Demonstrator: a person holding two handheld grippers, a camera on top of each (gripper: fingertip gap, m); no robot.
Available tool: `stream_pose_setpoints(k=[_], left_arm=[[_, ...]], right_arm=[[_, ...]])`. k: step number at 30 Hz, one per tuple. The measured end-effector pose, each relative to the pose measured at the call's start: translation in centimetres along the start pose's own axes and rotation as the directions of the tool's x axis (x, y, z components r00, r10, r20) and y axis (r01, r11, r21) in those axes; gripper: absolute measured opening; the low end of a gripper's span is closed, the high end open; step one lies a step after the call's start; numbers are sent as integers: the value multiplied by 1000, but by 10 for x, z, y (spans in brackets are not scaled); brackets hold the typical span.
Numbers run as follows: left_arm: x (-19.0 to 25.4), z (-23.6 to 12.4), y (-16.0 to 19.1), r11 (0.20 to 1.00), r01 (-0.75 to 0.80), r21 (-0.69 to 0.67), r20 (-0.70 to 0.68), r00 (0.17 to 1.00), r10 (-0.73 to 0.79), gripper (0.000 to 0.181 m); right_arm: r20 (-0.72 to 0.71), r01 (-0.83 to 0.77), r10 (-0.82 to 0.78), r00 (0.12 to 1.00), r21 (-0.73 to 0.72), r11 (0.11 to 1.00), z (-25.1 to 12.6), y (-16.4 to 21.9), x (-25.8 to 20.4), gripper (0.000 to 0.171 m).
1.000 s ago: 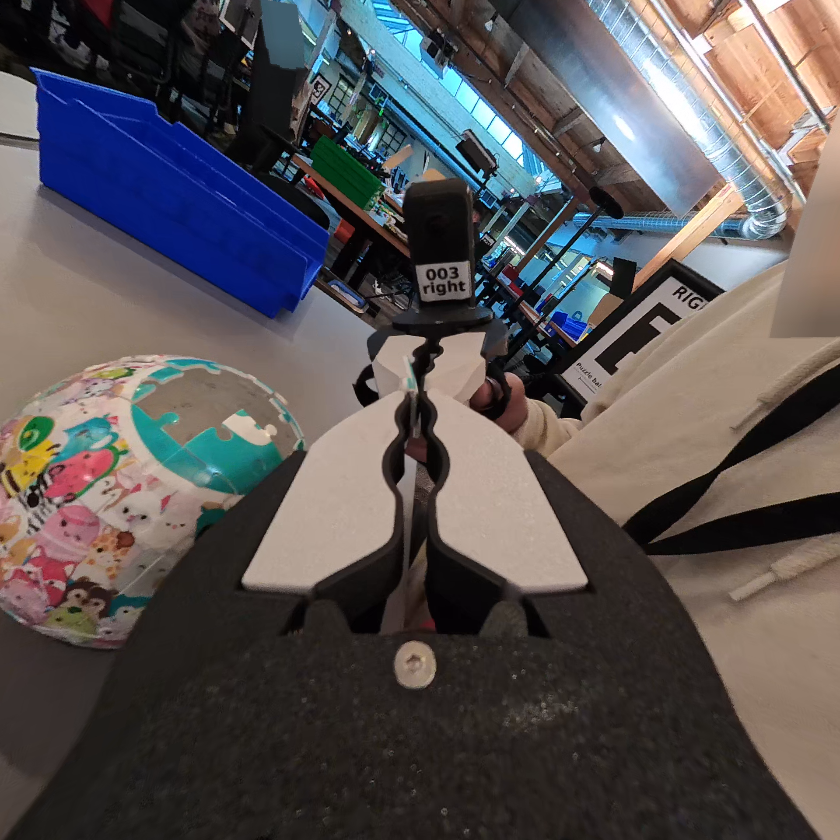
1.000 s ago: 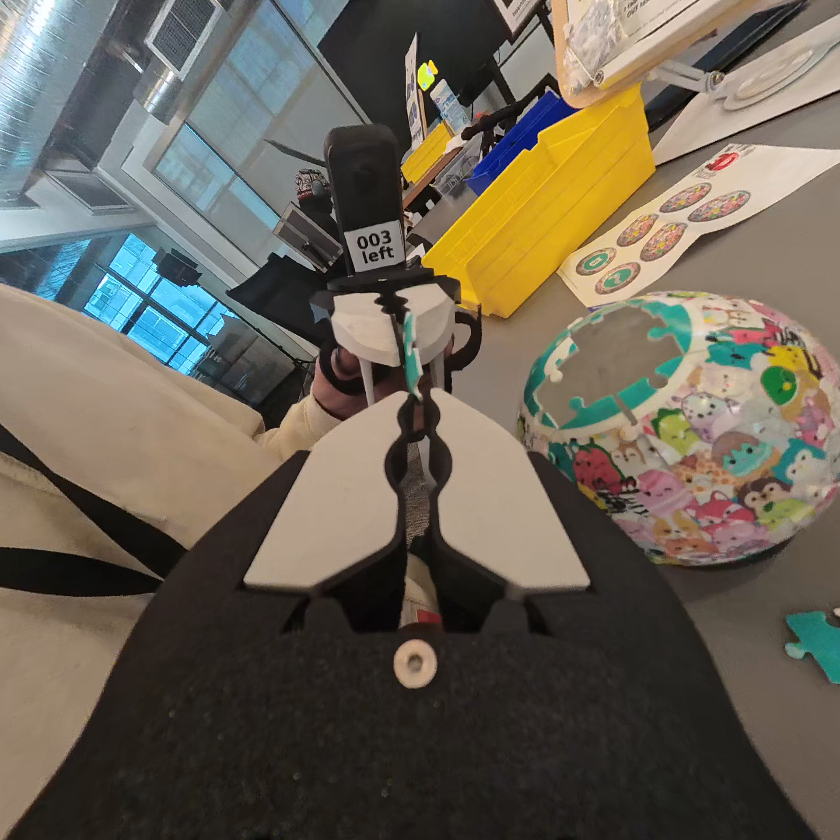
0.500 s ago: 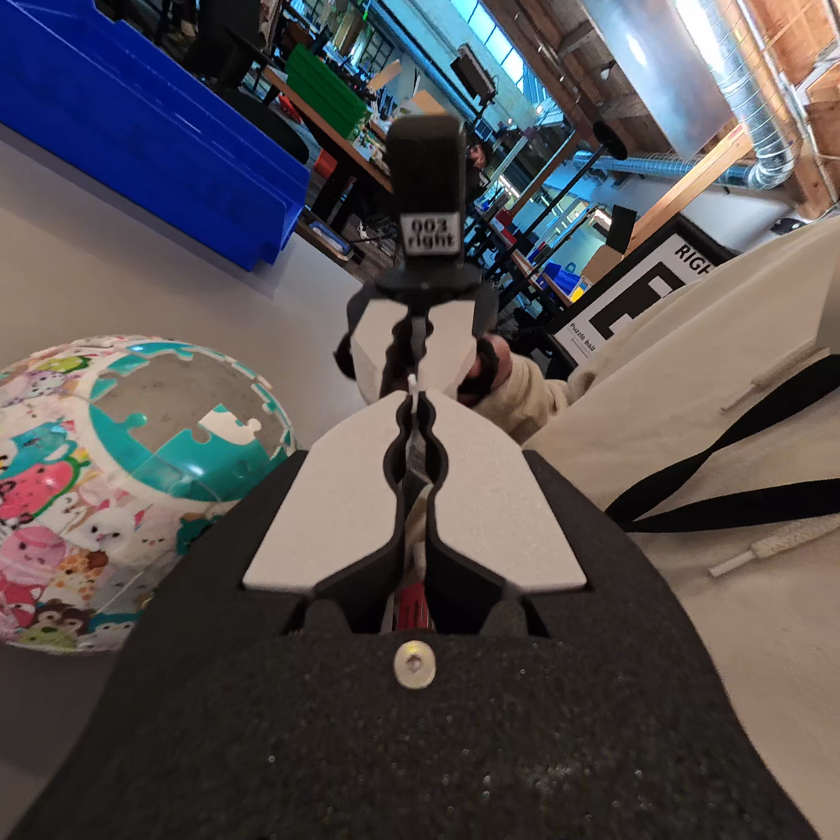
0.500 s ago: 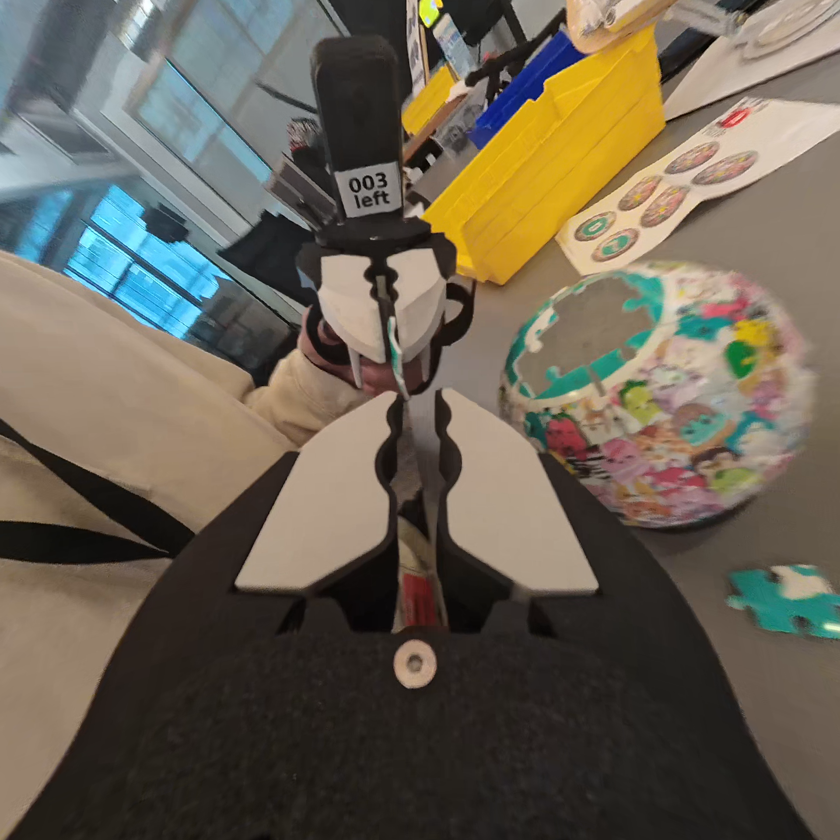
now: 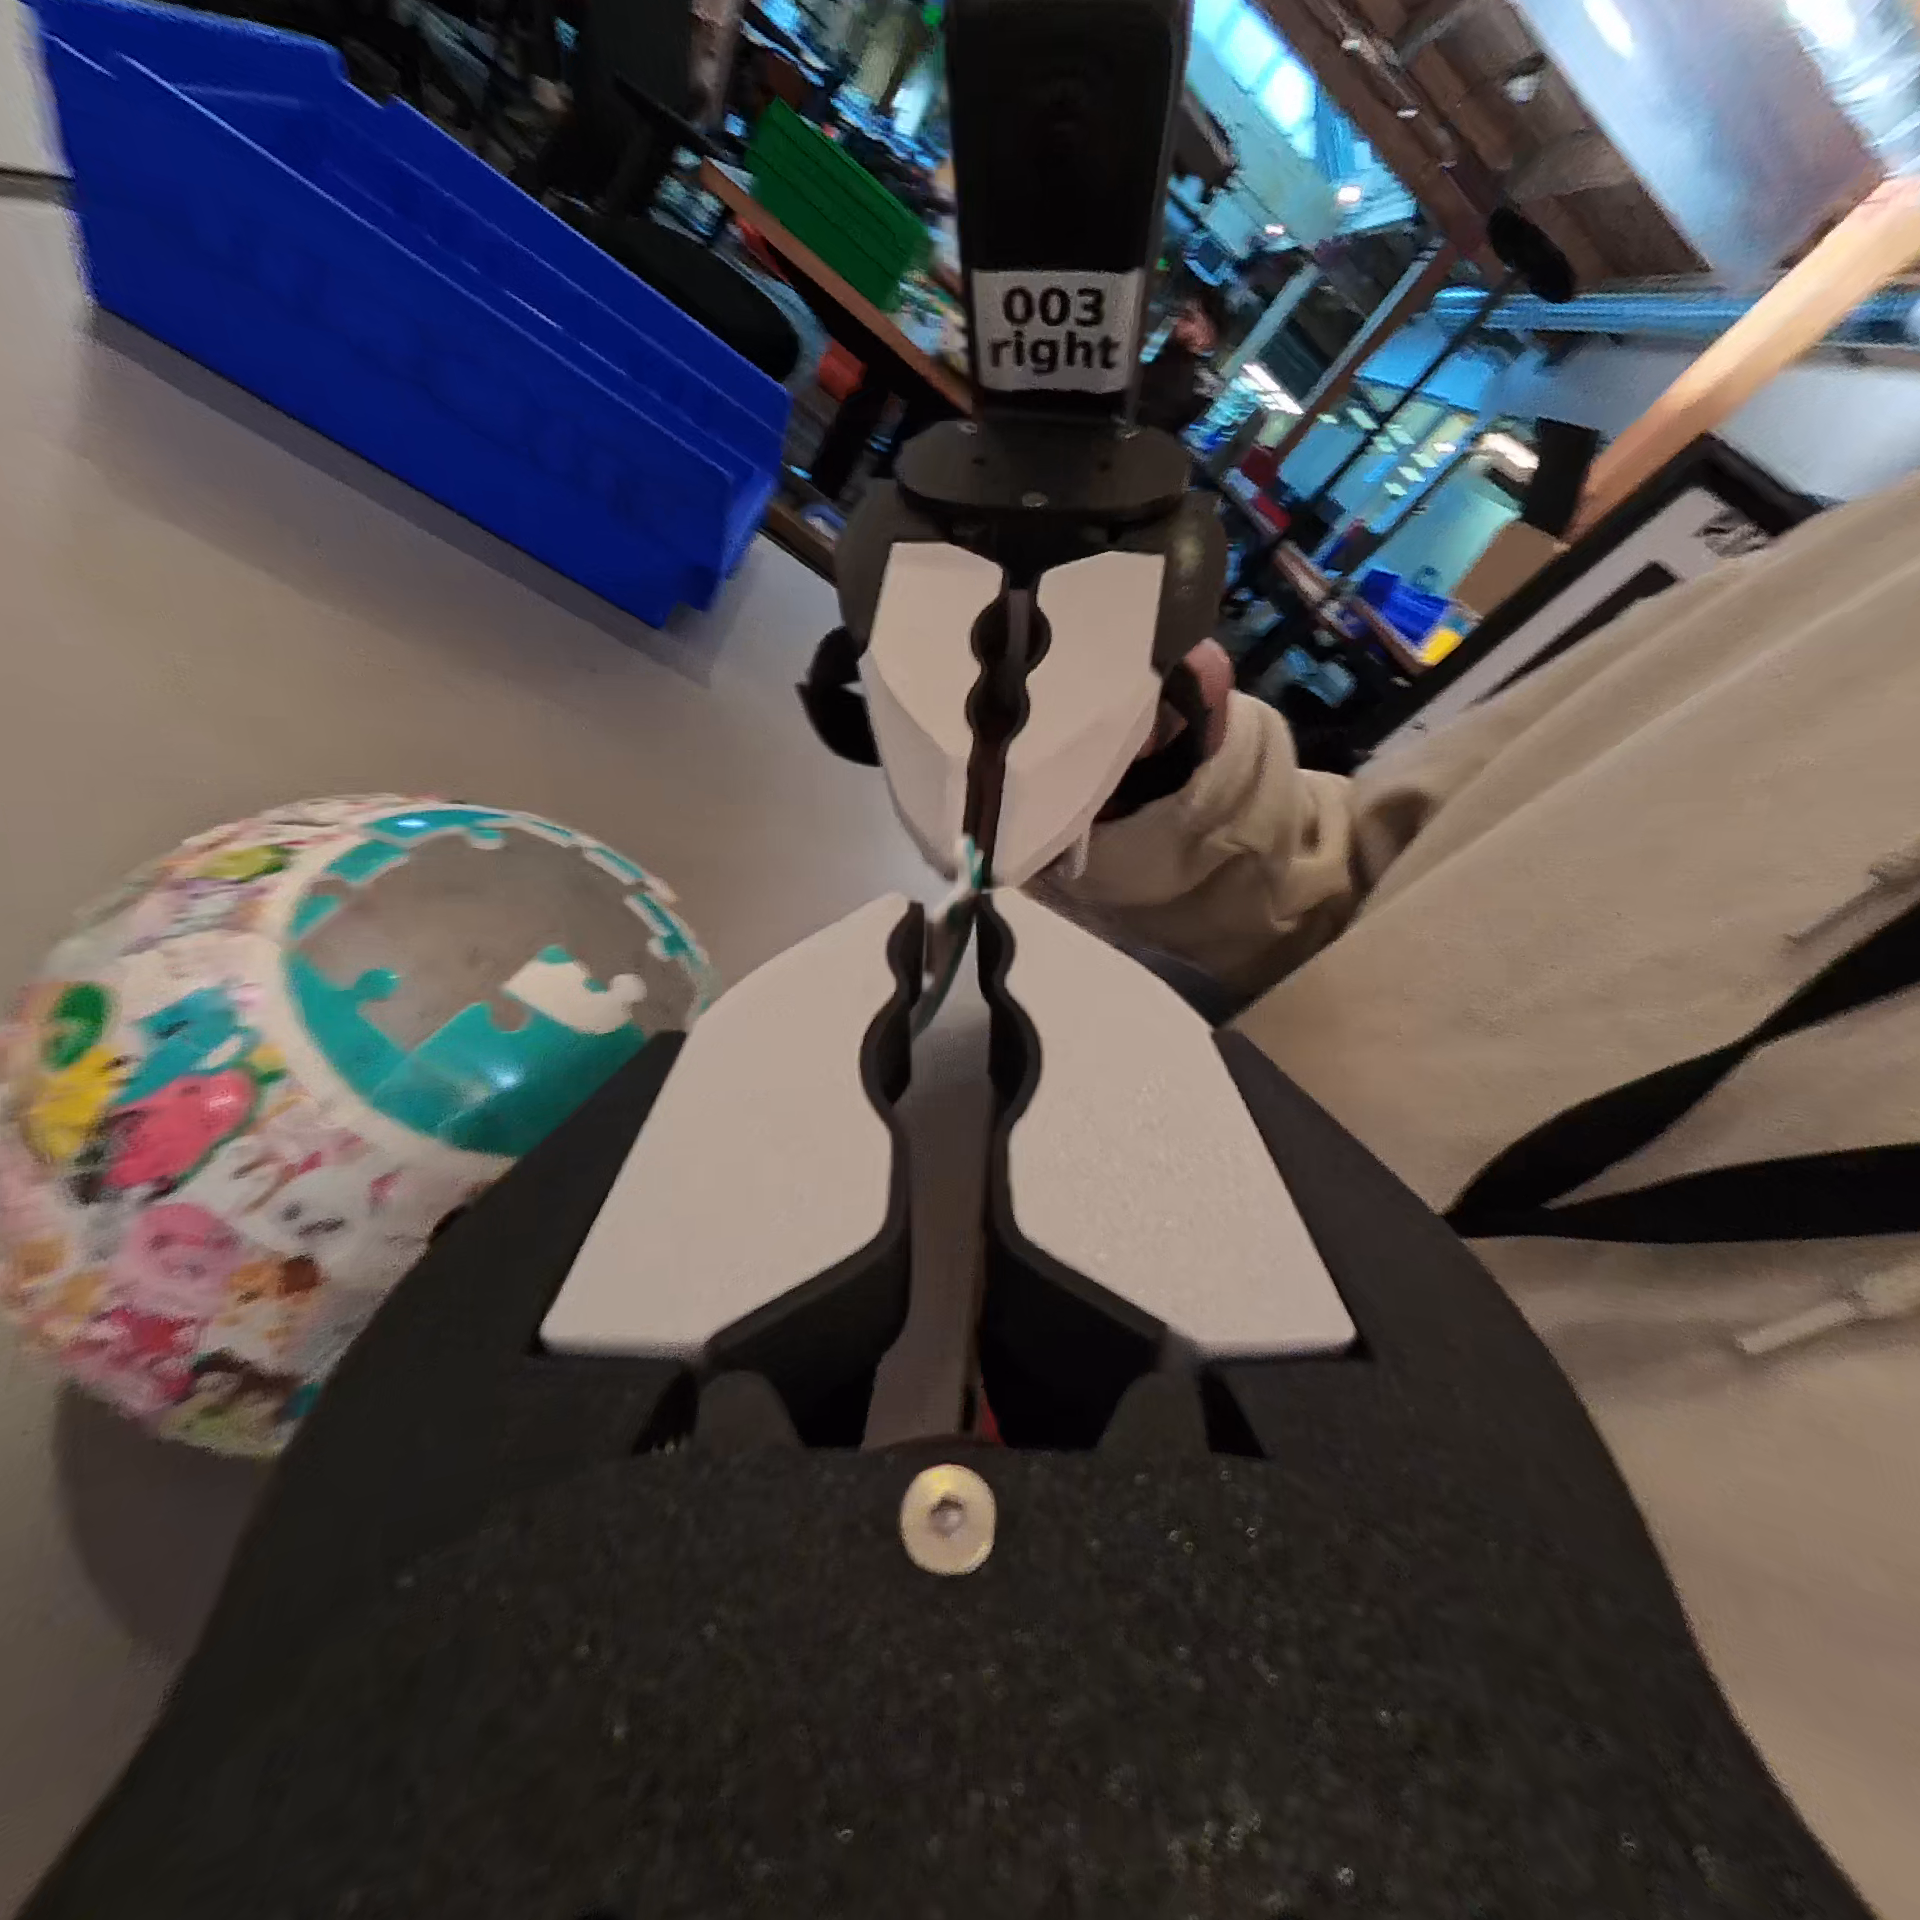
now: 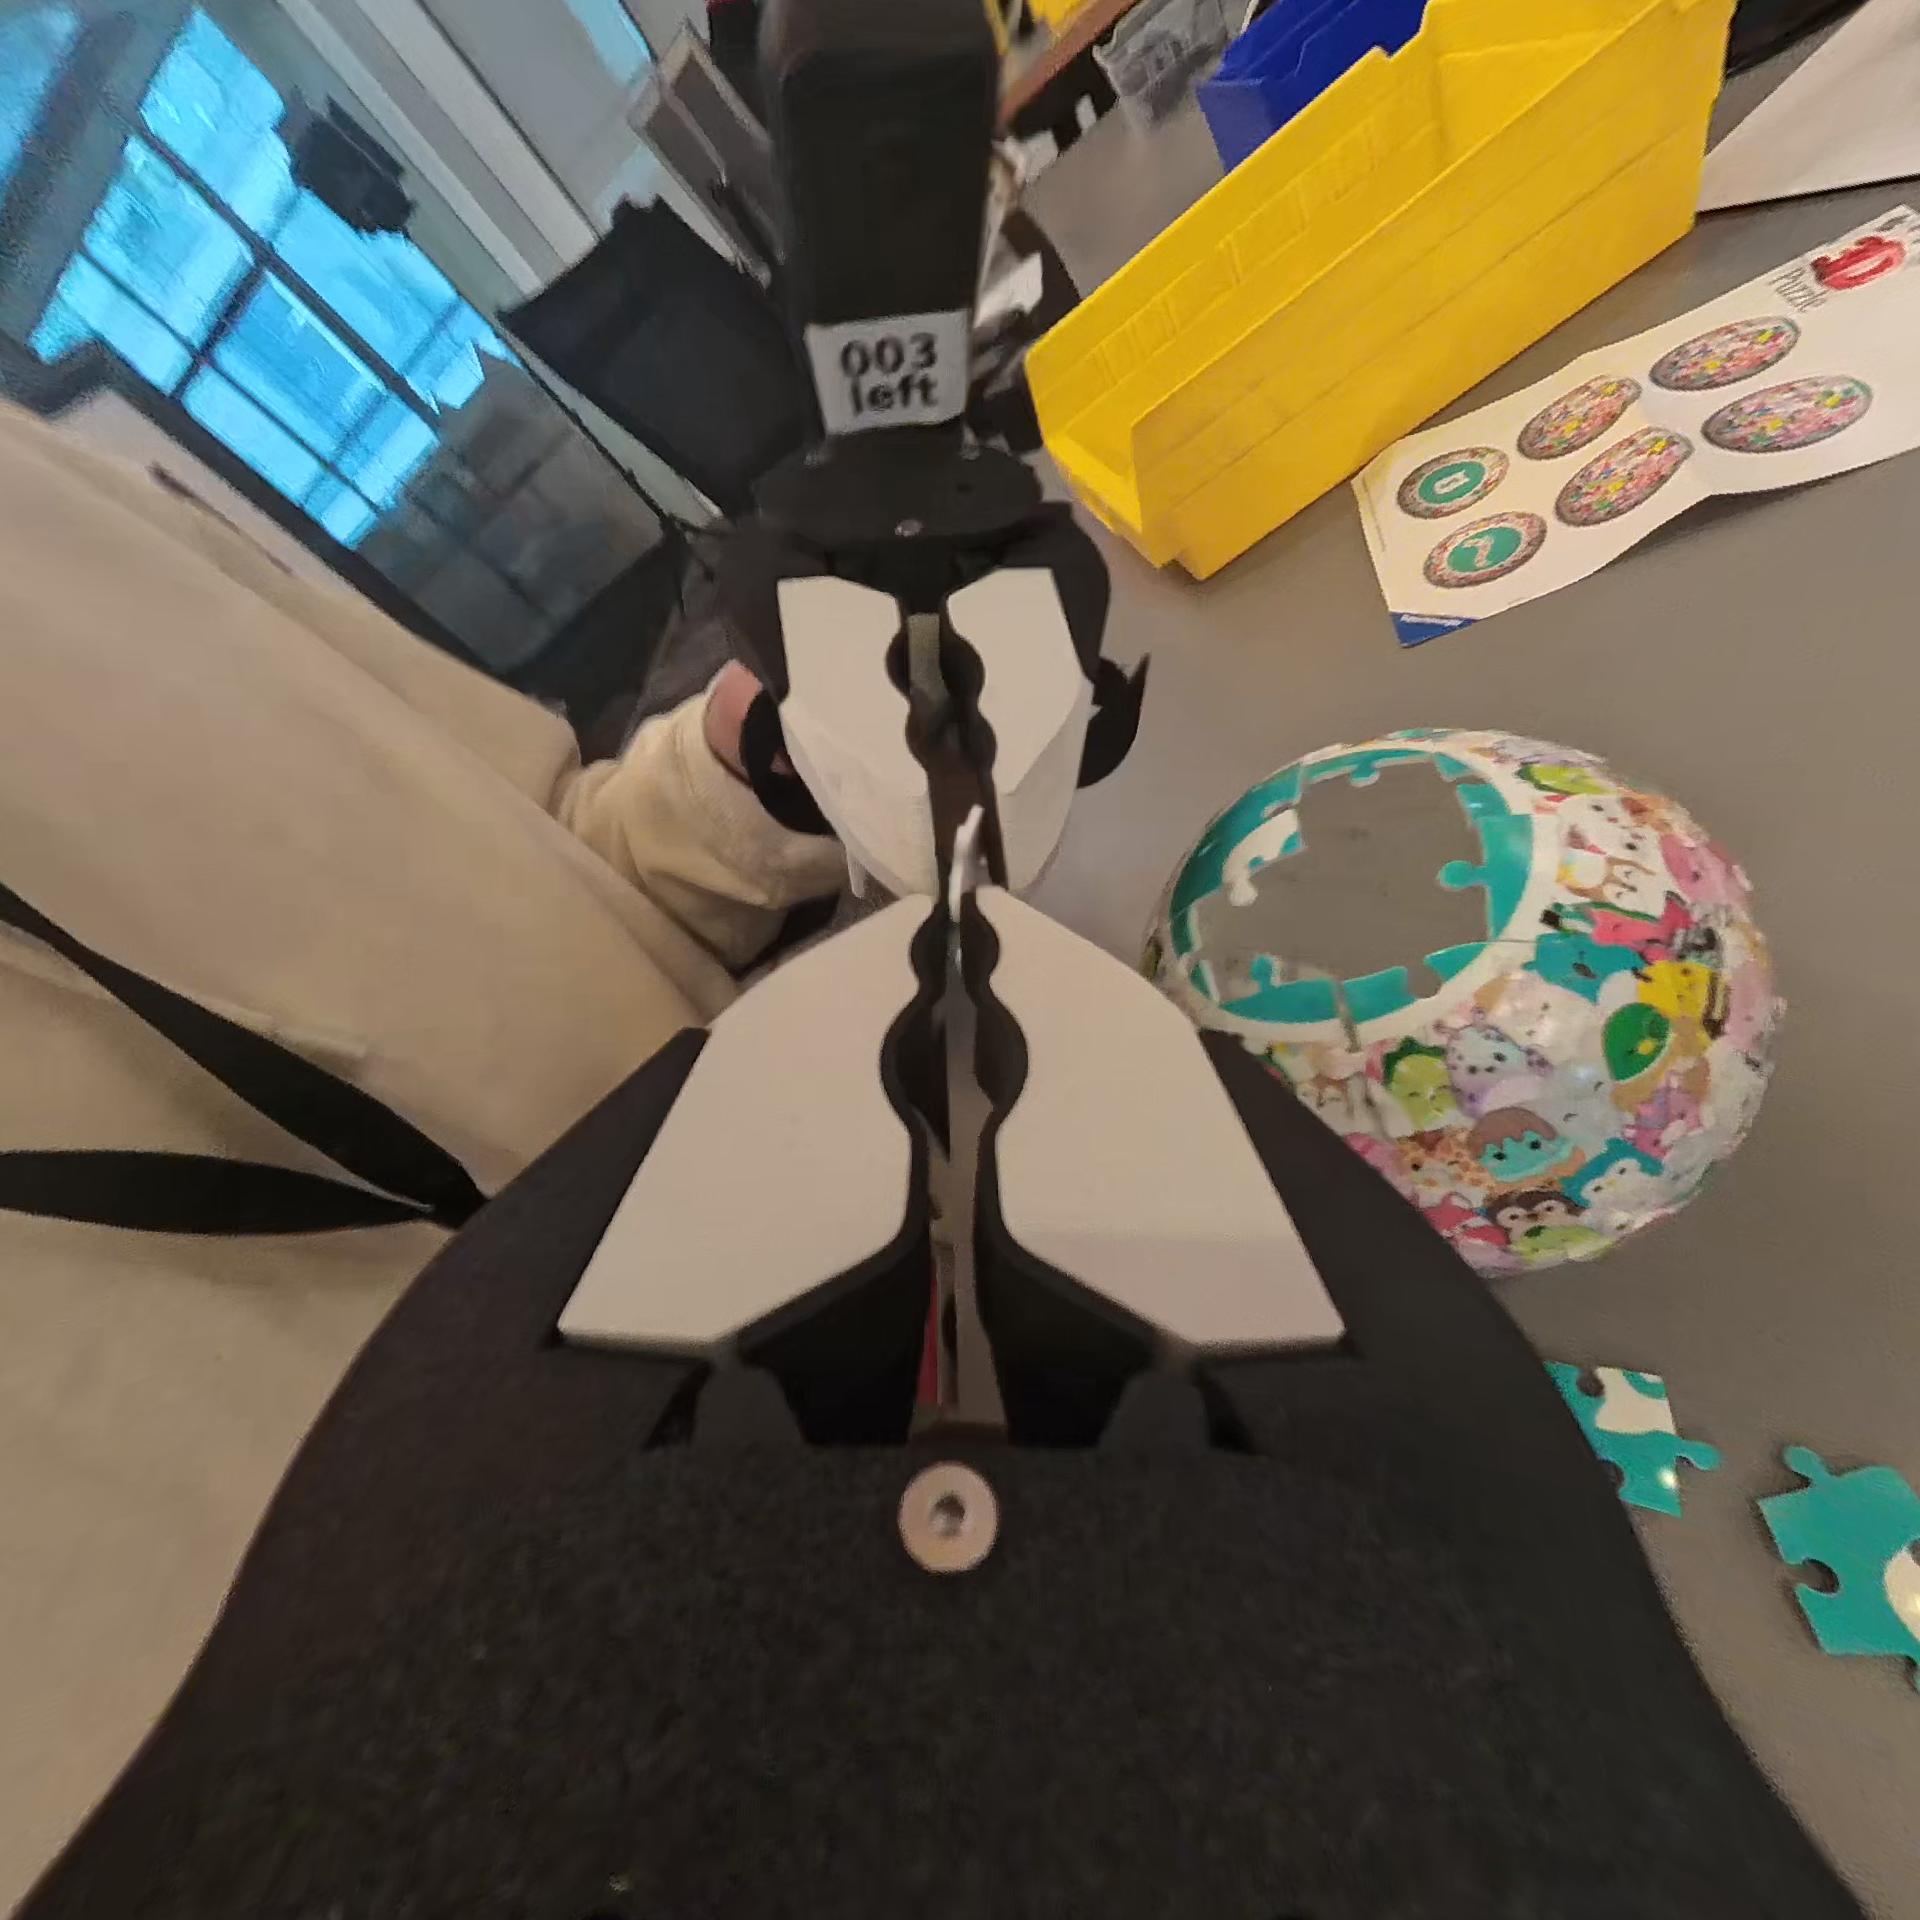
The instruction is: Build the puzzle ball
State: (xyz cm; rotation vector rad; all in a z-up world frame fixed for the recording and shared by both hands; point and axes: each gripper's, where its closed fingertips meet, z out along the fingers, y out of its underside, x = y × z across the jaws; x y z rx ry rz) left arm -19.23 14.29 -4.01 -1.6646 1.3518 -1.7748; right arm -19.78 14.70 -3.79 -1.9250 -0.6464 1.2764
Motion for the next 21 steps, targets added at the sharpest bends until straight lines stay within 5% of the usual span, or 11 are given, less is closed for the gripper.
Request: stream_pose_setpoints(k=[3, 10, 21], left_arm=[[-23, -16, -4, 998, -67, 16, 175, 983, 63, 18], [-30, -28, 8, 988, -149, -40, 311, 938, 154, 0], [-36, -7, 27, 968, -200, -152, 363, 900, 243, 0]], right_arm=[[-2, -97, 97, 995, 33, 995, -6, -8, 23, 2], [39, -245, 245, 969, -15, 970, 5, 5, 45, 2], [1, -236, 236, 972, 18, 972, 4, 7, 54, 3]])
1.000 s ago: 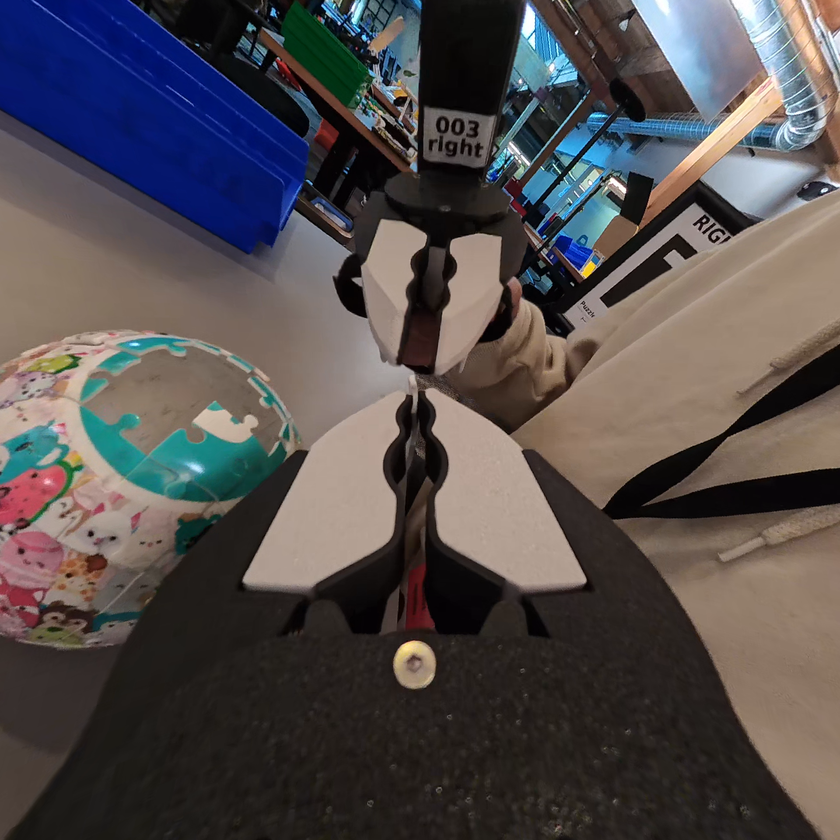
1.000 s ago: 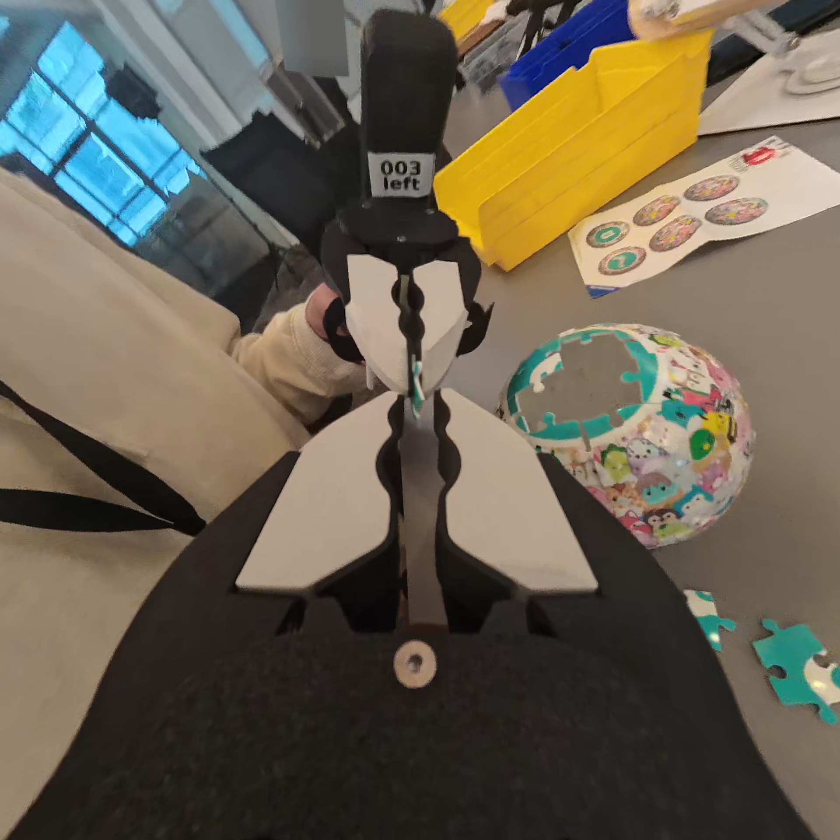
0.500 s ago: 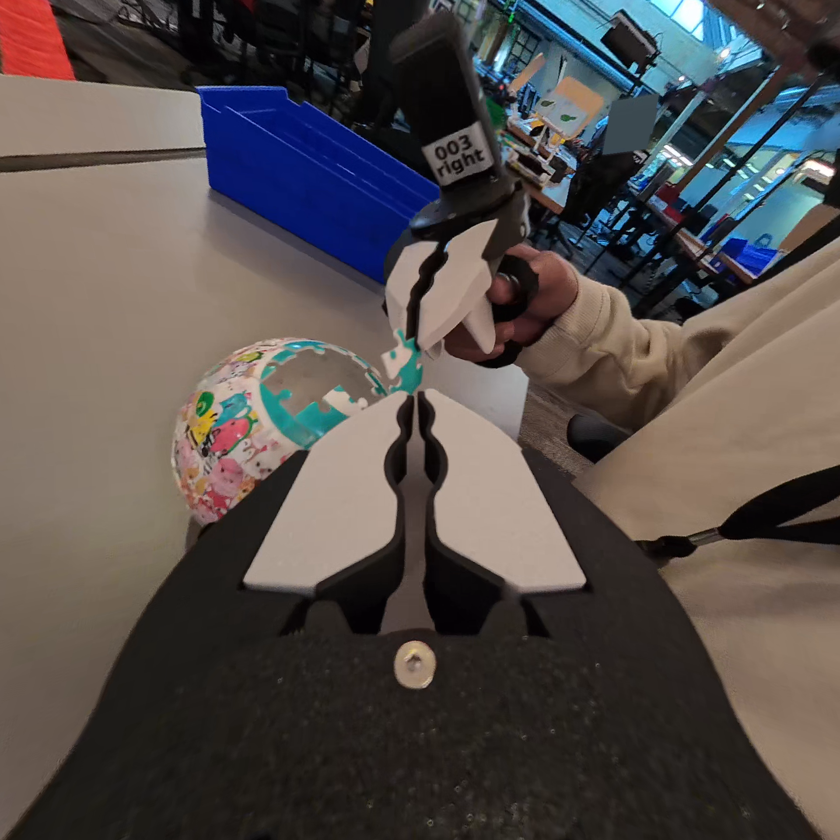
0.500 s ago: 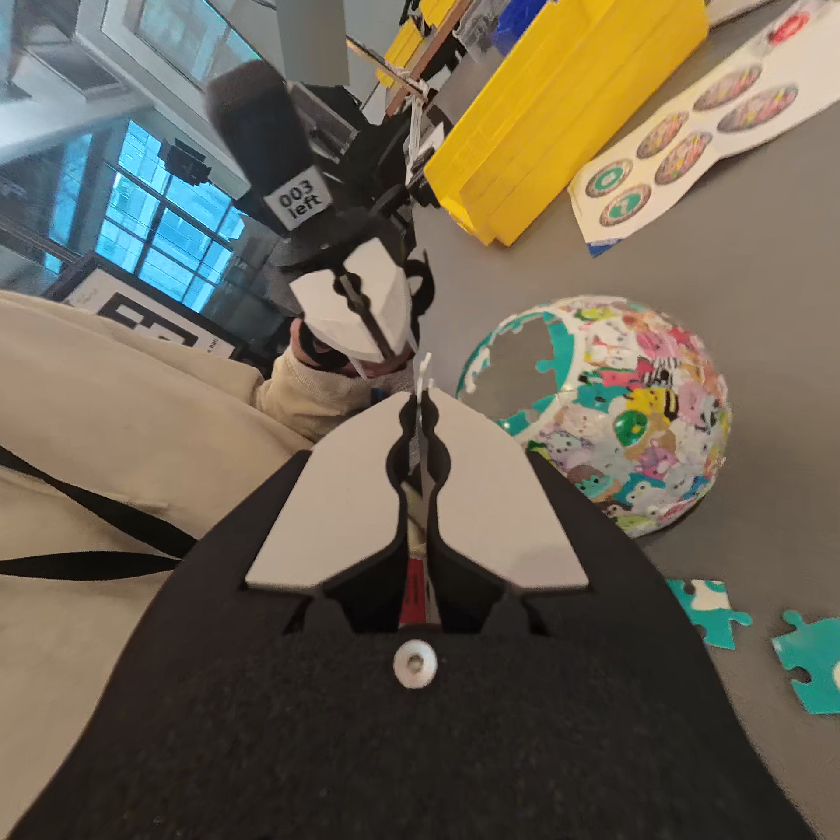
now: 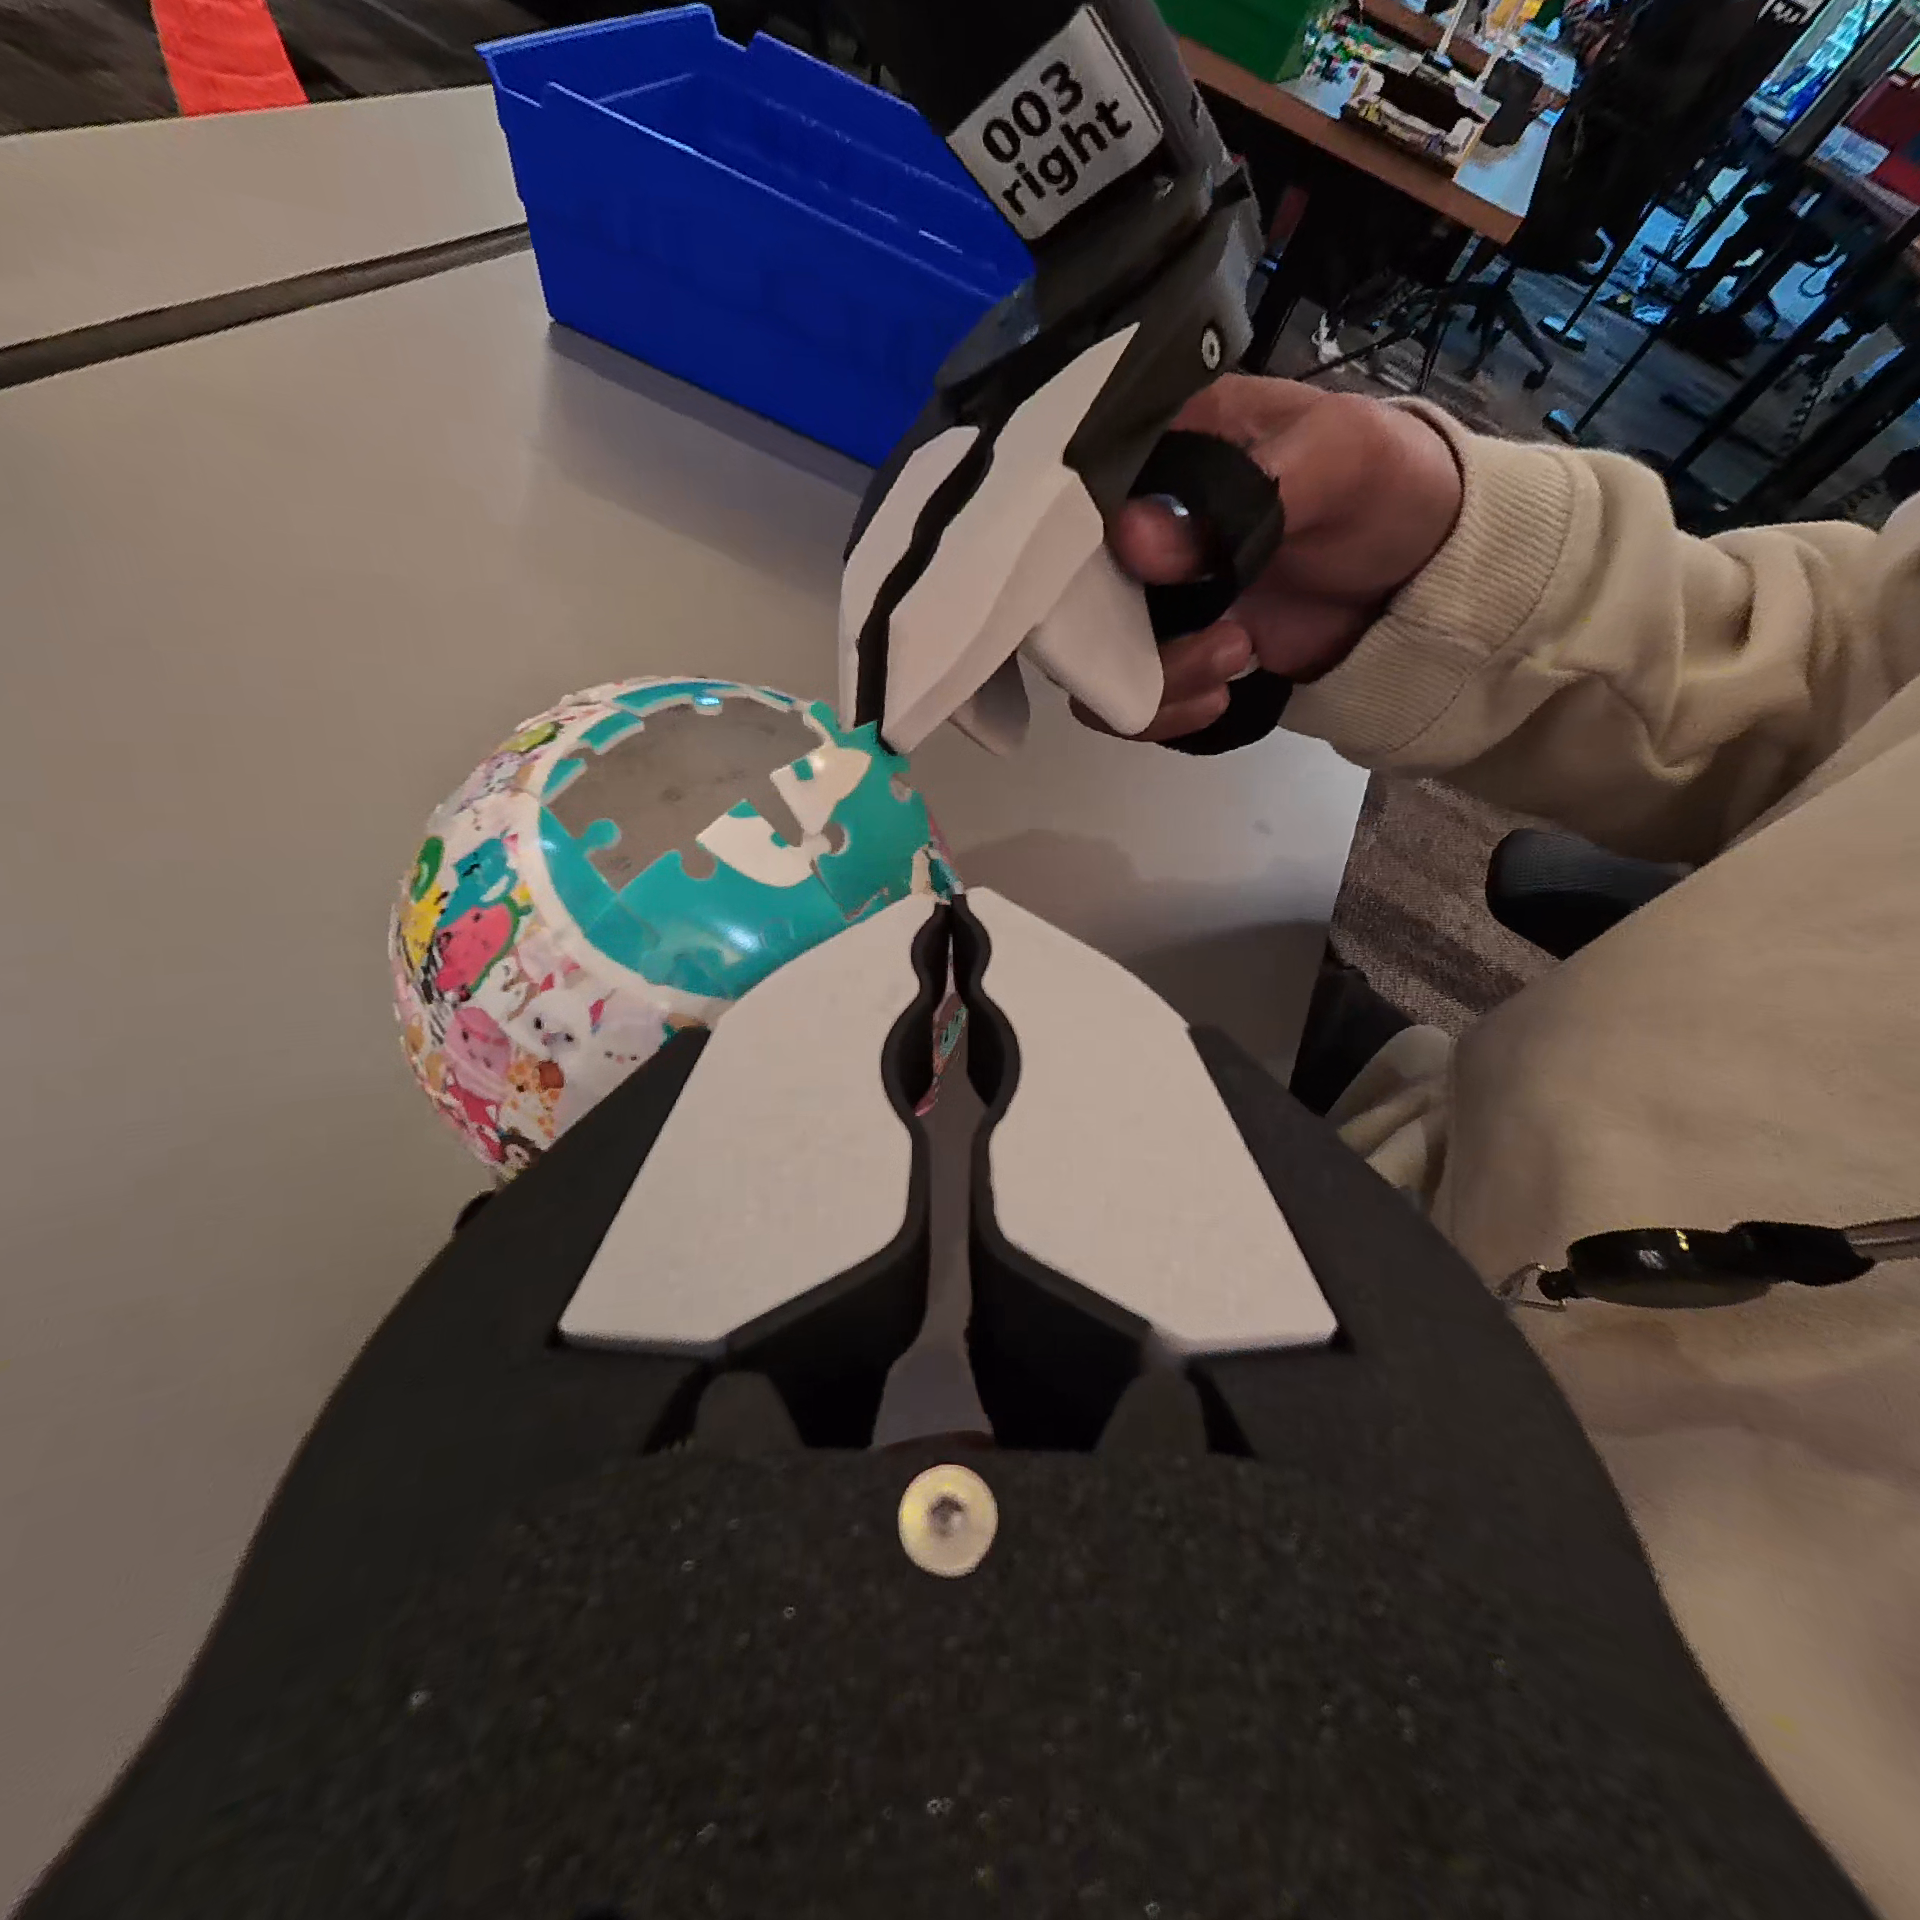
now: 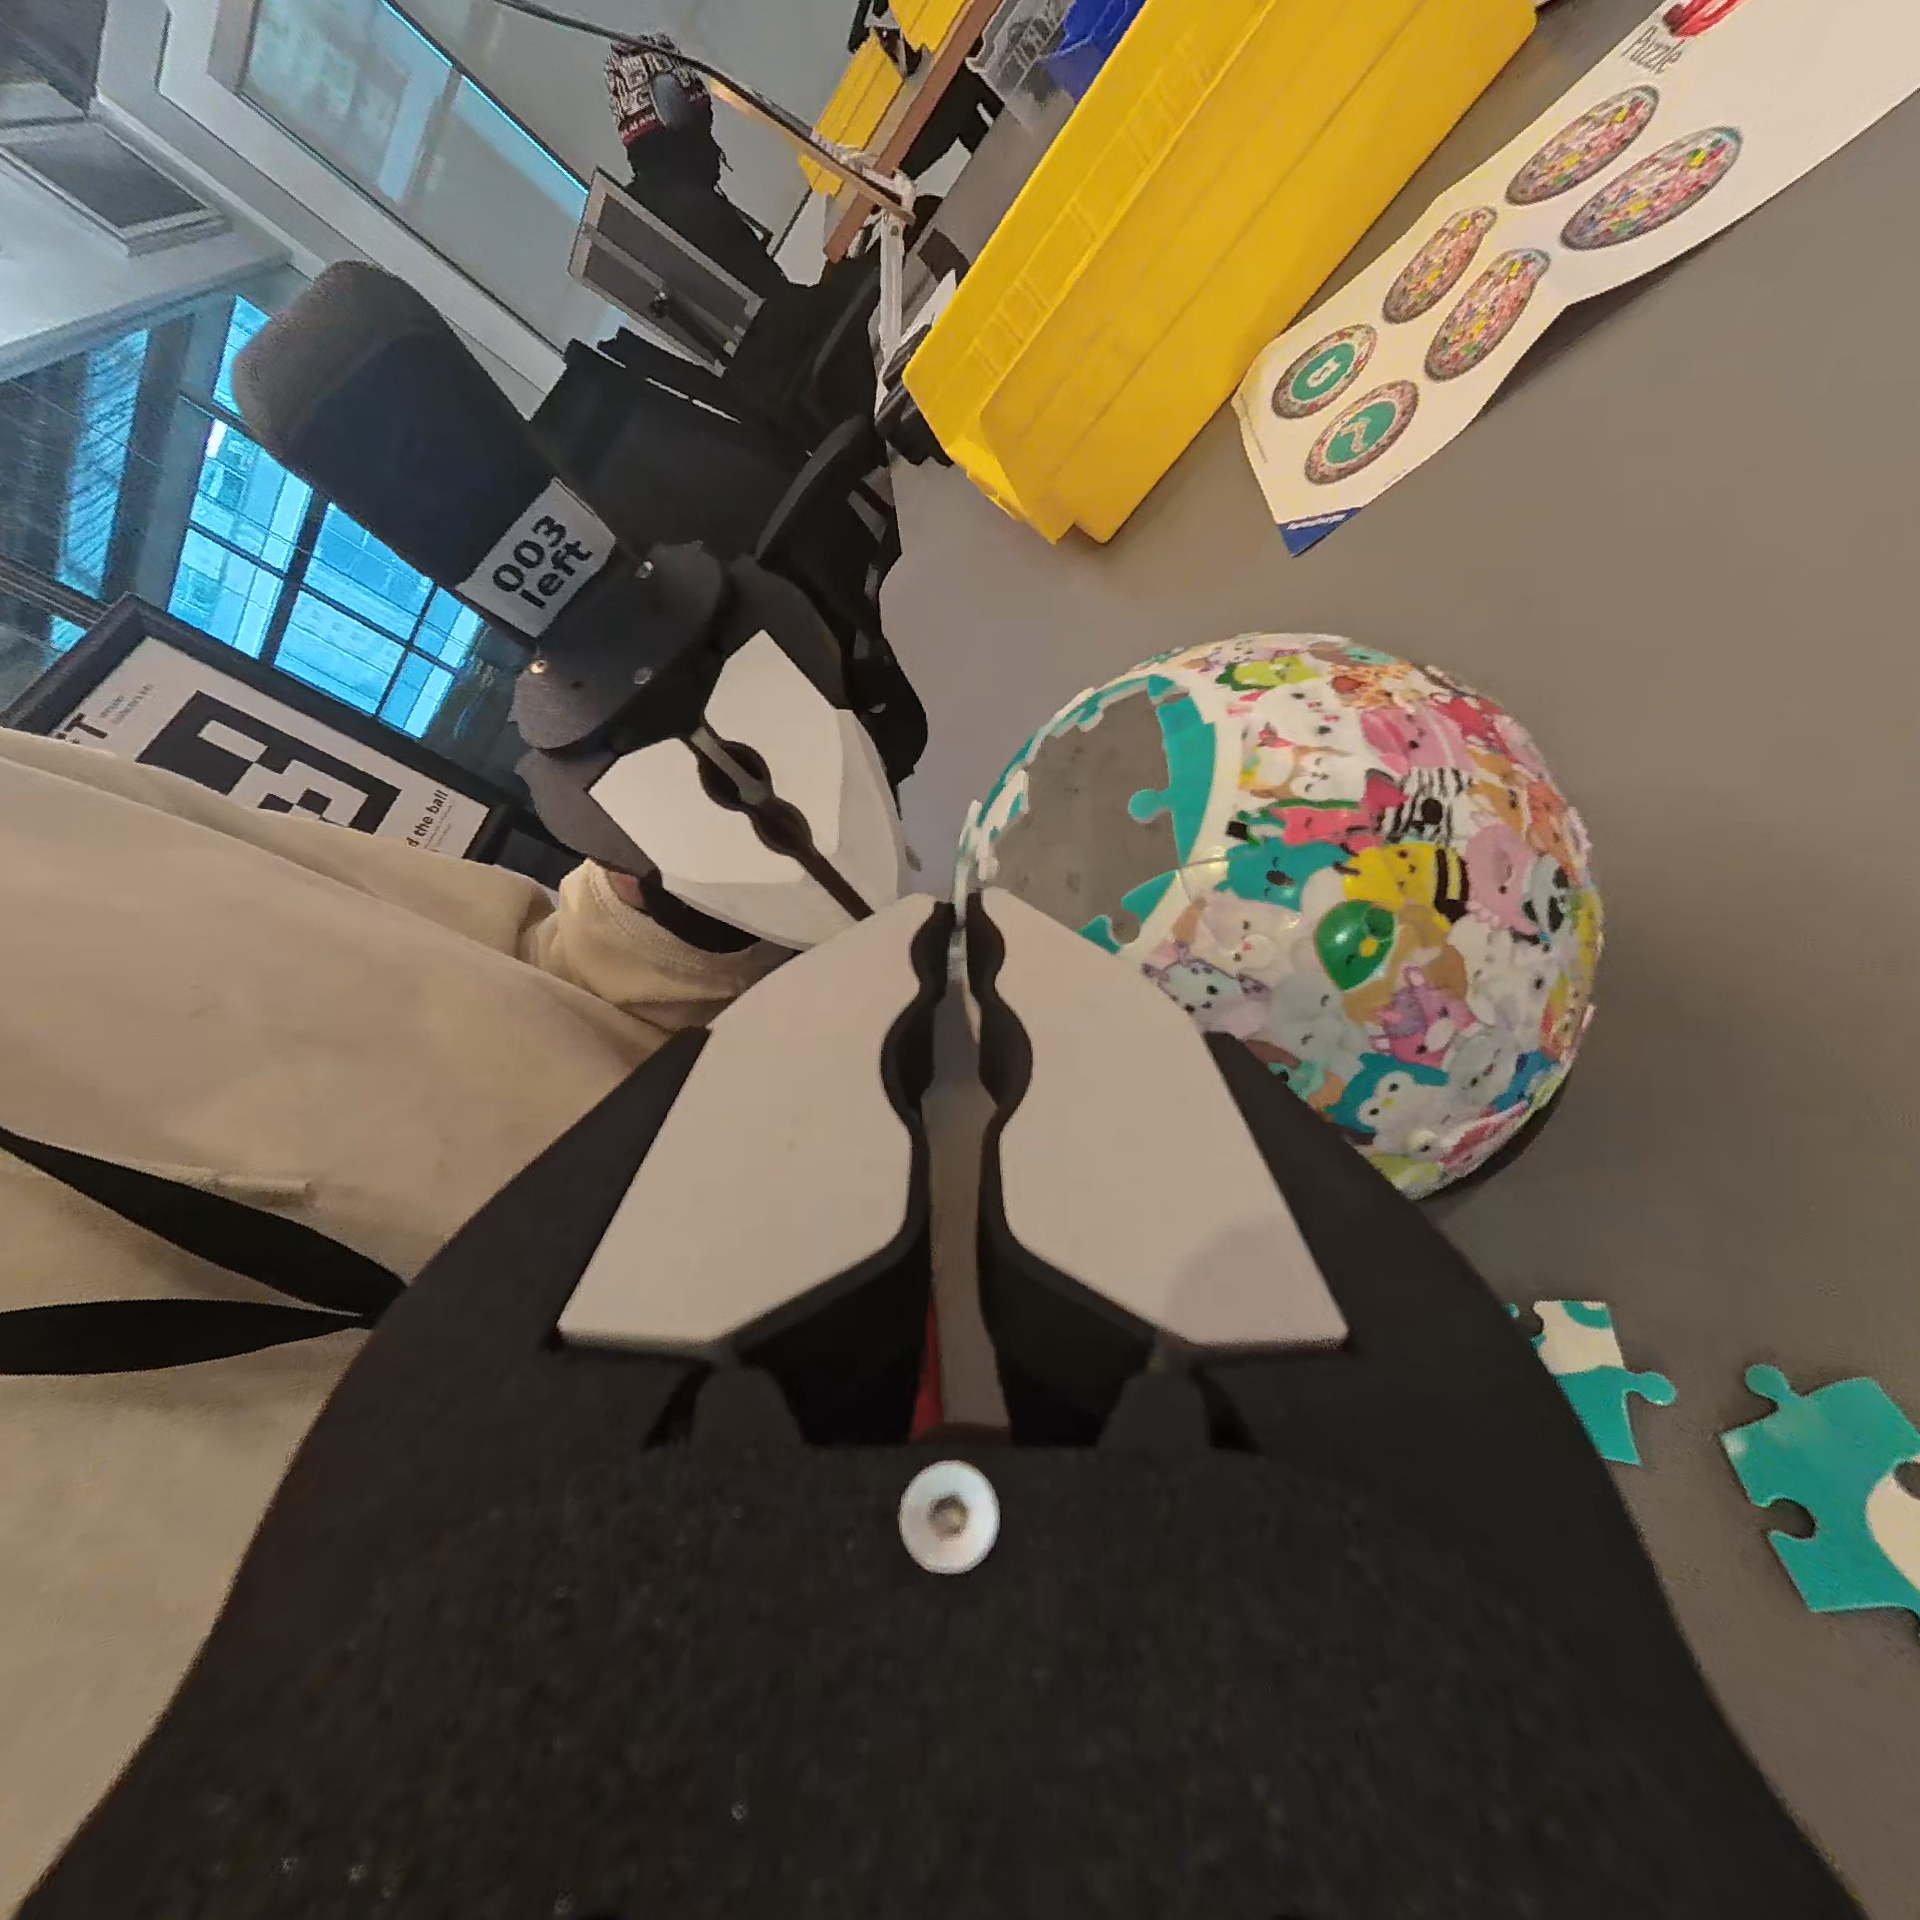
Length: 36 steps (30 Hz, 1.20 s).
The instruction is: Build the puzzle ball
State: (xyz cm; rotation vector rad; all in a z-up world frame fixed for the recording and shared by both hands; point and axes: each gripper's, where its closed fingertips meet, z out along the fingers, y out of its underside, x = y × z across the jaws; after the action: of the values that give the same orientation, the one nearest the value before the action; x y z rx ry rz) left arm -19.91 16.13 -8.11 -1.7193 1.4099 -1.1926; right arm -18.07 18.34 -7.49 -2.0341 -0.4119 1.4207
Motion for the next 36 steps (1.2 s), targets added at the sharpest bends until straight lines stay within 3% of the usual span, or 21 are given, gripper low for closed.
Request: stream_pose_setpoints(k=[16, 36], left_arm=[[-4, 11, -9, 998, -54, -23, 66, 996, 55, 0], [-10, 13, -6, 999, -40, -36, 75, 996, 43, 0]], right_arm=[[-170, 222, -236, 957, -99, 970, 0, 2, 9, 5], [-272, 347, -377, 886, -152, 925, -1, 1, 13, 5]])
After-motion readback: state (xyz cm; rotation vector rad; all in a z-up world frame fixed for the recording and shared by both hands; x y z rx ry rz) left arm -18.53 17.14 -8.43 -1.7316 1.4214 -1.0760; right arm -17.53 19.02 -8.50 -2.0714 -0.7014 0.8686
